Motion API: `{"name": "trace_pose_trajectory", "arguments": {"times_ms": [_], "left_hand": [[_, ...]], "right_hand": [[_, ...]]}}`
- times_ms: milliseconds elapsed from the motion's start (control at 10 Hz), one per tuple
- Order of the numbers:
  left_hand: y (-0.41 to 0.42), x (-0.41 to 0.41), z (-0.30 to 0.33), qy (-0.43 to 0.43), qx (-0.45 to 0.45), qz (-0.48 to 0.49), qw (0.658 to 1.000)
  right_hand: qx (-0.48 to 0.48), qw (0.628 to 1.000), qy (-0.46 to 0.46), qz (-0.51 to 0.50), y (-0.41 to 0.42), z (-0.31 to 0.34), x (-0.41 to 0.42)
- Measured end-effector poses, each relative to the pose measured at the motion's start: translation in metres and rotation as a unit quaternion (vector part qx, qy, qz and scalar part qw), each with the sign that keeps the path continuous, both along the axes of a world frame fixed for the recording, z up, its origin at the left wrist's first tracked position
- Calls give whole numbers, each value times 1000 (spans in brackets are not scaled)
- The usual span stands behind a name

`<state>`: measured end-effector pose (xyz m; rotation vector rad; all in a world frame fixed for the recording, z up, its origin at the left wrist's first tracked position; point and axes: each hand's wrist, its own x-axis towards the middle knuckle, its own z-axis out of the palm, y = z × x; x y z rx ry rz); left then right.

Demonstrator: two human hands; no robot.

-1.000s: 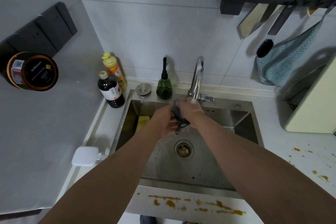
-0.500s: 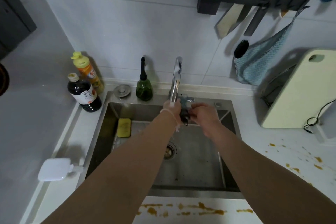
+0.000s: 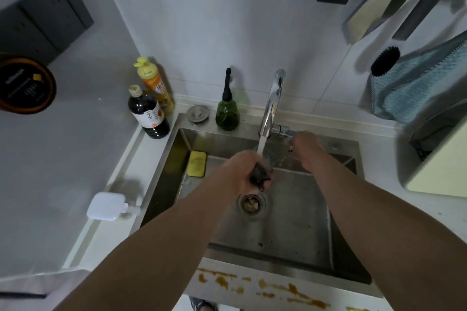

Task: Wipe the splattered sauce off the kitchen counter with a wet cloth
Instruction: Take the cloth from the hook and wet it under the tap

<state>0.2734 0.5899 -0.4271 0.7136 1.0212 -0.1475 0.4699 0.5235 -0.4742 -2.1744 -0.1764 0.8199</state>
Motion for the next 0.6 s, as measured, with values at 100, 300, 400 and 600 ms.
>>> {"name": "trace_pose_trajectory", "arguments": {"times_ms": [100, 300, 400, 600], "left_hand": [[3, -5, -8, 14, 9, 26, 1000], [11, -4, -19, 79, 138, -41, 986], [4, 3, -7, 68, 161, -115, 978], [2, 0, 20, -14, 112, -127, 985]], "right_hand": [[-8, 999, 2, 34, 15, 4, -7], [-54, 972, -67, 218, -3, 29, -57], [40, 958, -8, 285, -17, 39, -97], [99, 980, 70, 158, -27, 46, -114]]}}
